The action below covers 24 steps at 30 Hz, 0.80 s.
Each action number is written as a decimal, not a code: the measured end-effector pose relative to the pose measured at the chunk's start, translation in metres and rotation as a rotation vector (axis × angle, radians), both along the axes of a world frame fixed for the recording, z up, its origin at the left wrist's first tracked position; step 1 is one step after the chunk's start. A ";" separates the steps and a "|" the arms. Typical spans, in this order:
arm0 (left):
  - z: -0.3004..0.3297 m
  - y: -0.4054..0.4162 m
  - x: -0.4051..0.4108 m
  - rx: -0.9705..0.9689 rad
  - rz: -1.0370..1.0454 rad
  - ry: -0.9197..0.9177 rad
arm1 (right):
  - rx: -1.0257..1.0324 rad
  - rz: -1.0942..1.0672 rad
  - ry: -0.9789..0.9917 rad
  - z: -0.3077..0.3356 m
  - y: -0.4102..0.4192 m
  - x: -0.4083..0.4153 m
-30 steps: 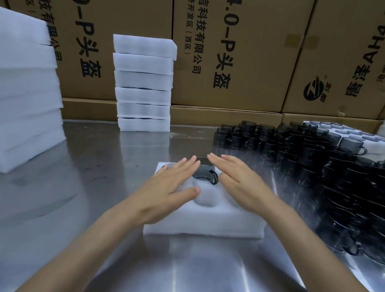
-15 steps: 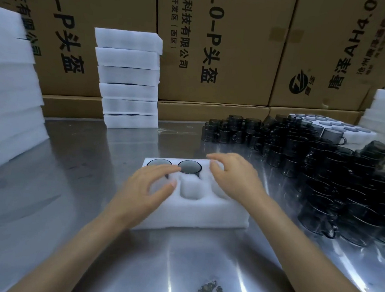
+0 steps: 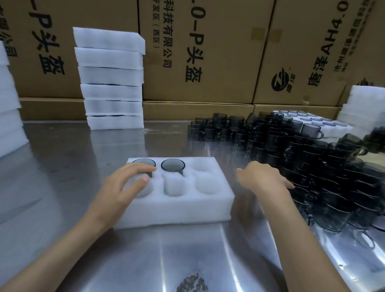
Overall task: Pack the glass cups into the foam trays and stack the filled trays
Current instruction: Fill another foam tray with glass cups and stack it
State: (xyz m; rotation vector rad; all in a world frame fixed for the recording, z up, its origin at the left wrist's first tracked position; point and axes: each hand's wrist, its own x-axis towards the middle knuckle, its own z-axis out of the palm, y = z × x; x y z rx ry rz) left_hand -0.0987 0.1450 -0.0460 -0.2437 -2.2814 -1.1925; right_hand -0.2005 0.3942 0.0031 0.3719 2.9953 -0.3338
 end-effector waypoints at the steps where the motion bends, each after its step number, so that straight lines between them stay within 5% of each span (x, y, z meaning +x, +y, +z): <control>1: 0.000 0.000 0.000 0.004 -0.003 0.000 | 0.001 0.005 0.001 -0.001 -0.001 -0.001; 19: -0.003 -0.001 -0.001 -0.008 -0.004 0.008 | -0.242 0.355 0.321 -0.009 -0.003 -0.010; 24: -0.003 -0.001 -0.002 -0.016 0.017 0.015 | -0.056 0.262 0.086 -0.006 0.016 -0.014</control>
